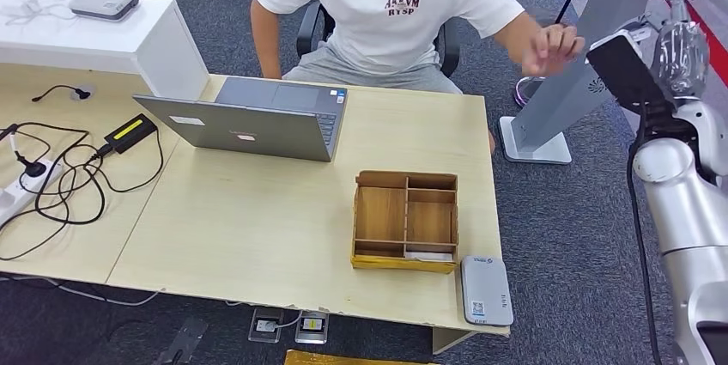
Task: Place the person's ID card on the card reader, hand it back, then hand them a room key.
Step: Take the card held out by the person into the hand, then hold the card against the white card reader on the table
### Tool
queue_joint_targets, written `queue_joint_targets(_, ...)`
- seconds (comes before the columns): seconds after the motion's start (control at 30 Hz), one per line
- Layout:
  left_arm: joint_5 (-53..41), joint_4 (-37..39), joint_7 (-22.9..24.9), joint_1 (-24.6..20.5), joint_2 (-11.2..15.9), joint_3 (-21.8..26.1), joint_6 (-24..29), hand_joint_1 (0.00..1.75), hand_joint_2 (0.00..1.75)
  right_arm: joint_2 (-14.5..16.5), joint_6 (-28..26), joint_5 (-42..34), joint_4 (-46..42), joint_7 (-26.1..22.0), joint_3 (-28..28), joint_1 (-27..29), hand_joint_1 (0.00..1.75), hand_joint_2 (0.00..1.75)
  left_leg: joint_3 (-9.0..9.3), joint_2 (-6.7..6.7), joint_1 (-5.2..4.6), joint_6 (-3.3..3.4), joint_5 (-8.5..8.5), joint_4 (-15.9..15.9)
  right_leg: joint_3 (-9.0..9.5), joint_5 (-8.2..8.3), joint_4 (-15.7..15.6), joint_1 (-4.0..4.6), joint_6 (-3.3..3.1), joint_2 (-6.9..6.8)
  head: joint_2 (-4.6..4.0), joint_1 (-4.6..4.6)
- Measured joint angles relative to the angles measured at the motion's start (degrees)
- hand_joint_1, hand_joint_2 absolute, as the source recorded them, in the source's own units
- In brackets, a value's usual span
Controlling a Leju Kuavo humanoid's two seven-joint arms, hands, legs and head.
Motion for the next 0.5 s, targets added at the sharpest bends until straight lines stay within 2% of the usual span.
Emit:
queue_joint_targets(0.23, 1.8, 0.0, 0.0, 0.3, -0.2, 0.0, 0.7, 0.0, 1.75, -1.4, 2.2, -4.4, -5.3, 3.2, -0.2, 4.9, 1.75, 1.75, 0.0, 0.0, 0.0, 0.0, 0.0, 0.0, 0.0, 0.0, 0.0, 0.0, 0.0, -0.01, 0.0, -0.01)
queue_joint_targets(0.5, 3.4, 0.0, 0.0, 1.2, -0.3, 0.0, 0.8, 0.0, 1.75, -4.3, 4.5, -9.1, -14.6, 7.5, -1.7, 14.1, 1.75, 1.75, -0.01, 0.02, -0.01, 0.0, -0.01, 0.0, -0.01, 0.0, 0.0, -0.01, 0.0, 0.01, 0.0, -0.02)
